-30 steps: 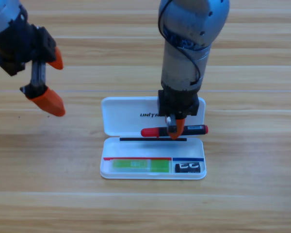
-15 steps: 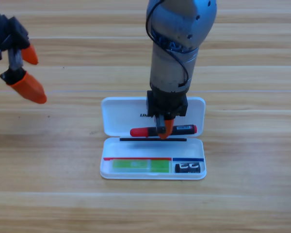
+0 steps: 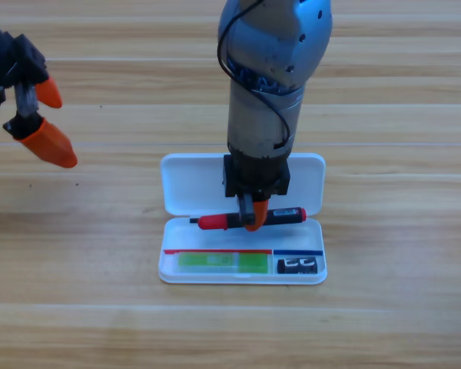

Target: Clean up eraser and pencils

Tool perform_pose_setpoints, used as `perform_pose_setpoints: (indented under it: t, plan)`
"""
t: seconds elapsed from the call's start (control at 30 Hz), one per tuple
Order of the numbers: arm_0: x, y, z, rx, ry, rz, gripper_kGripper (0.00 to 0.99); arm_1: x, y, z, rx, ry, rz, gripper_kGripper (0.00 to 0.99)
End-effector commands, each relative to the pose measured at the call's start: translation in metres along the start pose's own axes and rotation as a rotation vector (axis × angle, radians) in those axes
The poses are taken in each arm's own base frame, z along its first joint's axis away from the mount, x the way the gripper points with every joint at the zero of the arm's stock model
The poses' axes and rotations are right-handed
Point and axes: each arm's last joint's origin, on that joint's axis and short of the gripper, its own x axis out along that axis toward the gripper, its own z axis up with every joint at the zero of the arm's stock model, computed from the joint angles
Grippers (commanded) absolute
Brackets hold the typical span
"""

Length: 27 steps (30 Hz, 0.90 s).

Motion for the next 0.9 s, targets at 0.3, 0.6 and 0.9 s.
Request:
perform_pose_setpoints:
  t: [0.3,0.6,0.9]
  plan:
    - [0.007,0.010,-0.023,-0.057,-0.019,0.010,0.990,0.036,0.007,0.009,-0.011,0.074,0.056,0.000]
    - [0.009,0.016,-0.025,-0.082,-0.041,0.023,0.990,0.032,0.007,0.008,-0.005,0.070,0.050,0.810]
    - [0.010,0.027,-0.025,-0.139,-0.079,0.043,0.990,-0.092,0.057,-0.035,-0.014,-0.072,0.081,0.873]
